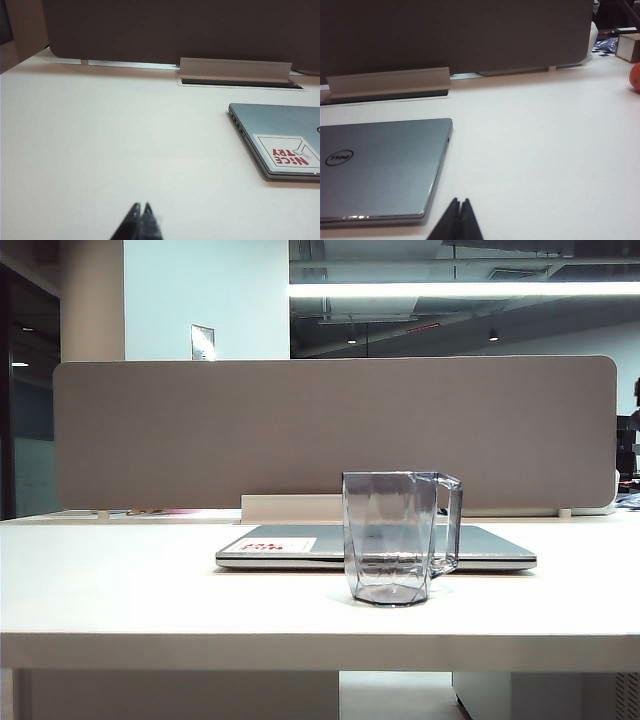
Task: Pick up the water cup and place it on the side of the laptop close to you.
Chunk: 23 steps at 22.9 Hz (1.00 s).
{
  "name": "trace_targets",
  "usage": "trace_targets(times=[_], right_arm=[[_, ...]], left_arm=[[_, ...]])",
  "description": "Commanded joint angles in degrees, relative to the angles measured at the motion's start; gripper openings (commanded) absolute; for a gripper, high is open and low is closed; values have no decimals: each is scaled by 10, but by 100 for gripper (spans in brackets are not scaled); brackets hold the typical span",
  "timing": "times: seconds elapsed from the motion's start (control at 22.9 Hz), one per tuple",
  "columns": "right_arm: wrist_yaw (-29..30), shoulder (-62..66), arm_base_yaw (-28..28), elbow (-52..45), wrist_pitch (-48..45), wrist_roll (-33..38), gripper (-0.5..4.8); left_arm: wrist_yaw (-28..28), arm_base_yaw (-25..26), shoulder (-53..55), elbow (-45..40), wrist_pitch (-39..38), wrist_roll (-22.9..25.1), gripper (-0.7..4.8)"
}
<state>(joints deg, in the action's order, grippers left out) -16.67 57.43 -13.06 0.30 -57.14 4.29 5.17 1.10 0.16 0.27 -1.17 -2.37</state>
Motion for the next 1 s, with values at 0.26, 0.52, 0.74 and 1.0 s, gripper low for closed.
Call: trace_targets(times=[0.26, 0.52, 0.74, 1.0], right_arm=[[32, -160, 5, -3, 202, 2, -5], [93, -315, 45, -3, 363, 2, -5], [118, -438, 74, -3, 443, 3, -5], [128, -509, 74, -3, 504, 3, -5]], left_arm=[[2, 0, 1, 2, 3, 0, -3], [2, 0, 1, 2, 4, 0, -3], [2, 0, 1, 2, 4, 0, -3], [2, 0, 1, 2, 4, 0, -3]])
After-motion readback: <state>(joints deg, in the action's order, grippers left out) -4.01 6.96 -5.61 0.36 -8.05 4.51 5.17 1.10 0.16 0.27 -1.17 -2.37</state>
